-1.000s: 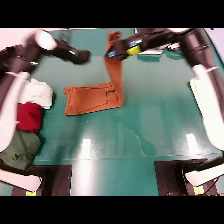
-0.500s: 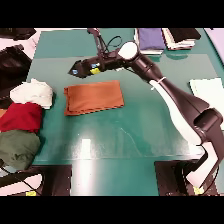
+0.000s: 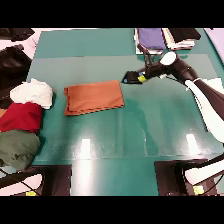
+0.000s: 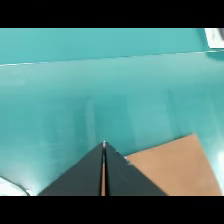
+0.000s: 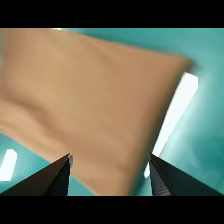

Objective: Fold the shirts.

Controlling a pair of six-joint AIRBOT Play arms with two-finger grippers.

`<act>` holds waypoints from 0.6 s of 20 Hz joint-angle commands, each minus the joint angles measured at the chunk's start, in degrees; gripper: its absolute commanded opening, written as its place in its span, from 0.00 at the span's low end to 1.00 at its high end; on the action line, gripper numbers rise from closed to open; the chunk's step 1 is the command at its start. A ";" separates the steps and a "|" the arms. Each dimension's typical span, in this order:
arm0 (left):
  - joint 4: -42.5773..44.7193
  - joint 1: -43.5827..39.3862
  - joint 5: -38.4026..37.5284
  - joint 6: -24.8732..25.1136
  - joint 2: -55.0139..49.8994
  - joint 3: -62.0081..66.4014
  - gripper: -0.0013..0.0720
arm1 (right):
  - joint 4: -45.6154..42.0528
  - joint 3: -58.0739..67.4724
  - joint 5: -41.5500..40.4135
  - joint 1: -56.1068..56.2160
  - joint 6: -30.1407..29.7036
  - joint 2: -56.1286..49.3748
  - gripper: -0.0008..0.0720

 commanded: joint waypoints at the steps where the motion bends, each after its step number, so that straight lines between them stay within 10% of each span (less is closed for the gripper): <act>1: -2.54 0.04 0.61 0.85 -0.13 -1.86 0.05 | 5.31 -5.27 0.61 -3.58 0.66 -3.32 0.77; 8: -3.65 0.04 1.29 0.87 -0.17 -3.21 0.05 | 13.40 5.64 0.83 4.92 0.63 -16.85 0.74; 12: -5.57 0.04 1.01 0.90 -0.17 -3.21 0.05 | 13.75 14.25 1.01 9.25 0.09 -22.16 0.07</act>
